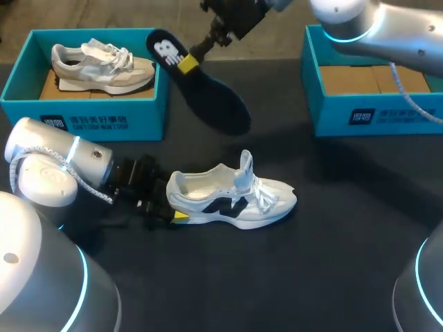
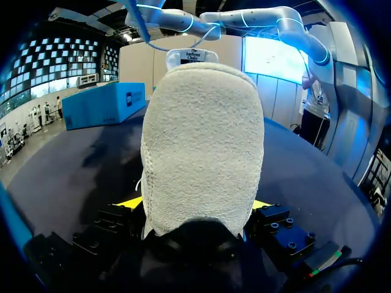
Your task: Take the shoe out of the shoebox, open the shoe tongue, remove and reinsert the insole, then place the shoe into the shoebox
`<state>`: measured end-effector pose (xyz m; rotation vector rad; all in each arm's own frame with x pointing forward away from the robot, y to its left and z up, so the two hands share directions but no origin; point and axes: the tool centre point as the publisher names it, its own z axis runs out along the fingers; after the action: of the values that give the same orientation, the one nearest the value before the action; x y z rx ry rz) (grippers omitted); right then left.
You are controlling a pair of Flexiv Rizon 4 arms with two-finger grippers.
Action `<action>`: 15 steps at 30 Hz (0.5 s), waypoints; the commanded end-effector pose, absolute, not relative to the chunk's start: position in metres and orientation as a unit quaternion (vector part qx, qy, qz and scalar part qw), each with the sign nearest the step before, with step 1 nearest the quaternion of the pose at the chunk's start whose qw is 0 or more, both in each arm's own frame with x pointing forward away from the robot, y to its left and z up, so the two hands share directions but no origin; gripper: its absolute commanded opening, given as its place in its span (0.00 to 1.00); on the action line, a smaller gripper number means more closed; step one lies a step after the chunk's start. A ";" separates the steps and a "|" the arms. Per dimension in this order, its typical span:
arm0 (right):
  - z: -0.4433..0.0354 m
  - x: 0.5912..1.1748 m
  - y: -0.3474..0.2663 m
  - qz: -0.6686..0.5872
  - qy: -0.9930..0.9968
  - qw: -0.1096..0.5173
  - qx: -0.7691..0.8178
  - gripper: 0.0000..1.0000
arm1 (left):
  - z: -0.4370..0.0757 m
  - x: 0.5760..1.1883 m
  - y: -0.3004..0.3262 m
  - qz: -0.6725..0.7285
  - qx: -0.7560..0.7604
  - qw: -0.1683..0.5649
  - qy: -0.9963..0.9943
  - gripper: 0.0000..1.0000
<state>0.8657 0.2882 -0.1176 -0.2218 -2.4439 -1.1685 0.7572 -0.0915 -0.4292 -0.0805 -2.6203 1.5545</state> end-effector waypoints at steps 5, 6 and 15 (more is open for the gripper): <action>-0.085 0.834 0.248 -0.479 -0.845 0.201 -0.126 0.00 | -0.434 0.758 -0.093 0.508 -0.026 0.047 -0.860 0.00; -0.083 0.832 0.246 -0.482 -0.843 0.202 -0.130 0.00 | -0.434 0.758 -0.093 0.508 -0.026 0.047 -0.860 0.00; -0.068 0.819 0.242 -0.493 -0.840 0.177 -0.141 0.00 | -0.434 0.758 -0.093 0.508 -0.026 0.047 -0.860 0.00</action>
<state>0.8293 0.2437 -0.0713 -0.3581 -2.3529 -1.3553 0.7573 -0.0913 -0.4293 -0.0802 -2.6206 1.5543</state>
